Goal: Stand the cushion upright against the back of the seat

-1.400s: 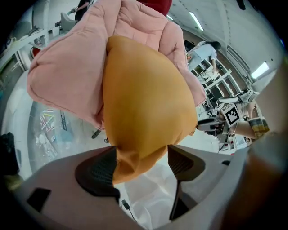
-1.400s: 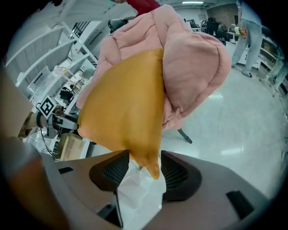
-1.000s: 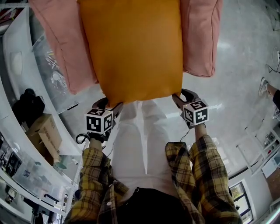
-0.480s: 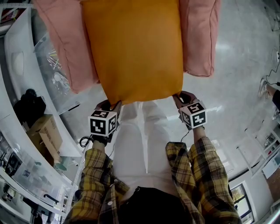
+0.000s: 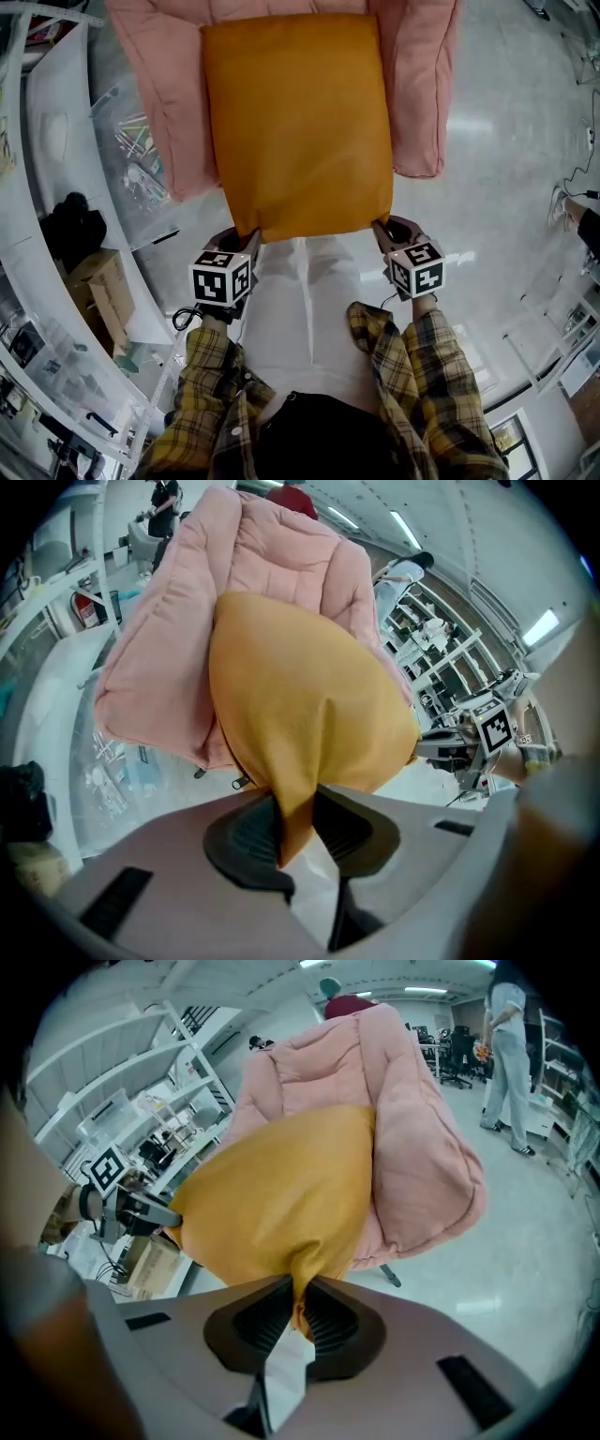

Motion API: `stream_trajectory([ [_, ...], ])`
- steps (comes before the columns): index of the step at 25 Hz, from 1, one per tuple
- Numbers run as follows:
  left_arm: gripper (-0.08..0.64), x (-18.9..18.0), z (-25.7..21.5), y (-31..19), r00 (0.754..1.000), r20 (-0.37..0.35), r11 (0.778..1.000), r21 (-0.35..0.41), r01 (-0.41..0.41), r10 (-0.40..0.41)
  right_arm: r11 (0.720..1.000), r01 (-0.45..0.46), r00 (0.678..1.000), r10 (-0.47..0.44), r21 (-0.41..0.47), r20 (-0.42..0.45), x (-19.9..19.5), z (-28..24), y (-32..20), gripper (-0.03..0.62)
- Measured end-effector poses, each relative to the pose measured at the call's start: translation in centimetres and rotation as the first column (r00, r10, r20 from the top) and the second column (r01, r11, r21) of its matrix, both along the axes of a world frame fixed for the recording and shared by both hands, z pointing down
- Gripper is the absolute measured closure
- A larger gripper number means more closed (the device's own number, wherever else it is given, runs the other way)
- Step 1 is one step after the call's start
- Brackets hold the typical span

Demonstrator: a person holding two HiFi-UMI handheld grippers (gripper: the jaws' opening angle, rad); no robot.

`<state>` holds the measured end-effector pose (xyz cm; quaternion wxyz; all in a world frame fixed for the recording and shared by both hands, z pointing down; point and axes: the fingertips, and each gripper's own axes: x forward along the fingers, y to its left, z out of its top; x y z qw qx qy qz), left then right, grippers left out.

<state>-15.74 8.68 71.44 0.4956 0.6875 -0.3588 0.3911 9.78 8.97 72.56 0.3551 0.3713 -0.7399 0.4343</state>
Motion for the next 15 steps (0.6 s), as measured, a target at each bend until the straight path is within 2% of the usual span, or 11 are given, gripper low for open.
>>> stream_trajectory([
  [9, 0.472, -0.2, -8.7, -2.0, 0.999, -0.022, 0.995, 0.092, 0.038, -0.036, 0.997, -0.057, 0.998, 0.056, 0.048, 0.030, 0.0, -8.7, -1.8, 0.546],
  [15, 0.472, -0.2, -15.7, -5.0, 0.999, -0.026, 0.988, 0.154, 0.030, -0.026, 0.981, -0.149, 0.983, 0.134, 0.121, 0.123, 0.5, -15.7, -4.3, 0.548],
])
